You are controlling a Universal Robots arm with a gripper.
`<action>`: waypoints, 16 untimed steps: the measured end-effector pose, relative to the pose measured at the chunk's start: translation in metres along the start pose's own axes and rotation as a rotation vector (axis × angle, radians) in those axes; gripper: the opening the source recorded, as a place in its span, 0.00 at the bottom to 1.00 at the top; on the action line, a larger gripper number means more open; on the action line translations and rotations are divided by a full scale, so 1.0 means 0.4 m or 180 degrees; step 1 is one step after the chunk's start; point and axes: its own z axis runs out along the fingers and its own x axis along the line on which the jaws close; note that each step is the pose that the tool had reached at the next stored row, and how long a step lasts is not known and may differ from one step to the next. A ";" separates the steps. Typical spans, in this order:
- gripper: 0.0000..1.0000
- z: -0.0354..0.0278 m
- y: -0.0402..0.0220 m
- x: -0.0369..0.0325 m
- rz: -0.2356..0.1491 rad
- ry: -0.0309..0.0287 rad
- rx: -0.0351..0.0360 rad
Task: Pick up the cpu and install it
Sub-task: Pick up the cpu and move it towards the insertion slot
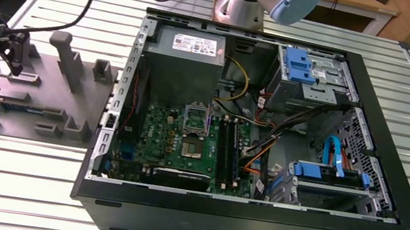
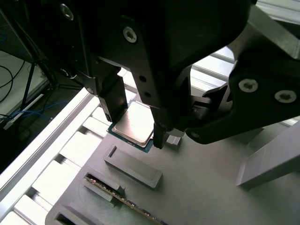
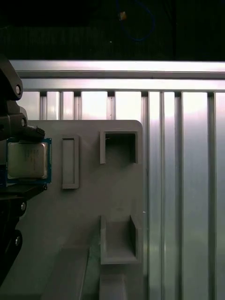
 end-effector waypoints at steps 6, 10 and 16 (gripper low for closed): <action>0.47 -0.004 0.000 0.000 0.0000 0.0000 0.0001; 0.47 -0.006 0.000 0.000 0.0000 0.0000 0.0002; 0.47 -0.008 0.001 0.000 0.0000 0.0000 0.0006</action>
